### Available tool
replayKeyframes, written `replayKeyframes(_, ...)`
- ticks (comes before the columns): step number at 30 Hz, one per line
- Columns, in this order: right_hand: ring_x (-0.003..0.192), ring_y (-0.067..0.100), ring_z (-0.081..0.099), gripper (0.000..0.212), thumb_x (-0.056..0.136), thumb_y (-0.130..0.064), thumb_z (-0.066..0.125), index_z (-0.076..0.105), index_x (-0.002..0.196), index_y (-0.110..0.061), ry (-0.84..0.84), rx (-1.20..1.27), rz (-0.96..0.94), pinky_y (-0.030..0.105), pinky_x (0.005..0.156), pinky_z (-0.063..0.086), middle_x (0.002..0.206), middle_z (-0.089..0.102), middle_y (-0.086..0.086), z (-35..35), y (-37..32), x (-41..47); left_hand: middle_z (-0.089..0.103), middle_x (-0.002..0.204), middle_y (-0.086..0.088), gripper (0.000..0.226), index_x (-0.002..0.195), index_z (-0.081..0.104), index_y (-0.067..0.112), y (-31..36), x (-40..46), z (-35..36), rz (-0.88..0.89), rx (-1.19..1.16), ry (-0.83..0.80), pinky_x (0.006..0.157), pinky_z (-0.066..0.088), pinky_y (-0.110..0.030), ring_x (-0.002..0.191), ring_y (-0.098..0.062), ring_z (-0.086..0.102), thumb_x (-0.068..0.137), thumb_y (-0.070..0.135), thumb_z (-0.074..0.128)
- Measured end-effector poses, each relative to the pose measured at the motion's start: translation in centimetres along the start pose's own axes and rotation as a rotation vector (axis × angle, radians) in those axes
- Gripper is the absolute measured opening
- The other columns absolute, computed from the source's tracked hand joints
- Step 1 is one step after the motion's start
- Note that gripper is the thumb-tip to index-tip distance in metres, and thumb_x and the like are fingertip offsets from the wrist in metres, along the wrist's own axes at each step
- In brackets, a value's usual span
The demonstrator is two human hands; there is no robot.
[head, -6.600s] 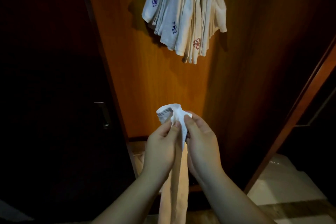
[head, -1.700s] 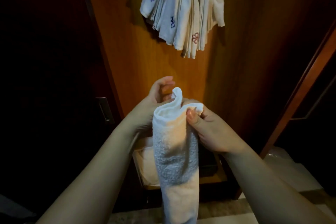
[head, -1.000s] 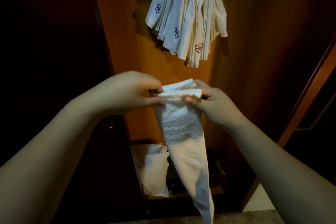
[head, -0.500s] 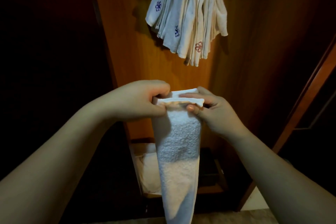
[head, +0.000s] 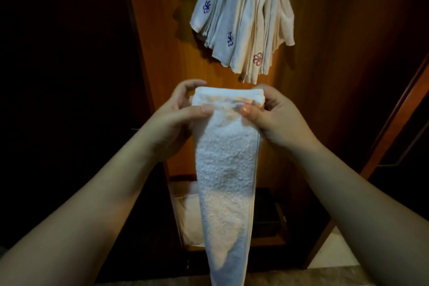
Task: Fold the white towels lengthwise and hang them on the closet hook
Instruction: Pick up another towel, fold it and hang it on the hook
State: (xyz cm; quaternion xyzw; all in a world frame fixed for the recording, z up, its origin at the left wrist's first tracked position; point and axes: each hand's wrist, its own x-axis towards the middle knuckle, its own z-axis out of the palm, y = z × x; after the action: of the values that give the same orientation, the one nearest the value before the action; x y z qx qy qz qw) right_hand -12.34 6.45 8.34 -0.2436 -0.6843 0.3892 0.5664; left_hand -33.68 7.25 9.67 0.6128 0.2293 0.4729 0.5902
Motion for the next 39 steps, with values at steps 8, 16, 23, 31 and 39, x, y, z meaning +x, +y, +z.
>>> replayKeyframes(8,0.109,0.025,0.07,0.049,0.08,-0.063,0.07,0.074,0.115,-0.029,0.076,0.338,0.193,0.035,0.082,0.059,0.117,0.073,0.009,-0.6,1.1,2.1,0.075,0.106,-0.016,0.025,0.099,0.078,0.009,-0.9,1.3,1.2,-0.16,-0.055,0.037,0.077,0.06,-0.035,0.095,-0.029,0.073,0.086,0.025,0.064)
replayKeyframes(16,0.111,0.03,0.066,0.059,0.089,-0.059,0.062,0.072,0.119,-0.01,-0.043,0.528,0.813,0.044,0.1,0.05,0.121,0.069,0.017,-1.1,9.2,-3.2,0.077,0.08,-0.008,0.017,0.097,0.067,0.007,1.7,5.9,3.5,-0.312,-0.02,0.316,0.057,0.061,-0.034,0.071,-0.022,0.075,0.095,0.024,0.065)
replayKeyframes(23,0.114,0.028,0.068,0.086,0.047,-0.059,0.095,0.076,0.115,-0.01,-0.091,0.612,0.762,0.04,0.09,0.058,0.123,0.07,0.017,-2.0,10.0,-6.7,0.075,0.085,-0.009,0.016,0.09,0.059,0.011,1.0,9.6,1.3,-0.346,0.052,0.528,0.062,0.056,-0.032,0.079,-0.024,0.072,0.091,0.021,0.071)
replayKeyframes(31,0.114,0.029,0.067,0.082,0.054,-0.036,0.096,0.062,0.124,-0.011,-0.297,0.203,0.802,0.042,0.098,0.052,0.122,0.072,0.01,-2.7,7.6,-7.0,0.065,0.086,-0.009,0.023,0.088,0.048,0.013,1.4,12.2,0.6,-0.375,0.141,0.566,0.052,0.05,-0.031,0.074,-0.022,0.065,0.092,0.016,0.07)
replayKeyframes(39,0.108,0.013,0.069,0.088,0.054,-0.054,0.093,0.06,0.125,-0.012,-0.401,0.142,0.872,0.029,0.097,0.053,0.115,0.074,-0.003,-2.9,4.8,-6.9,0.075,0.071,-0.012,0.016,0.09,0.053,0.01,2.1,13.4,1.3,-0.518,0.074,0.378,0.063,0.062,-0.041,0.074,-0.024,0.074,0.094,0.016,0.067)
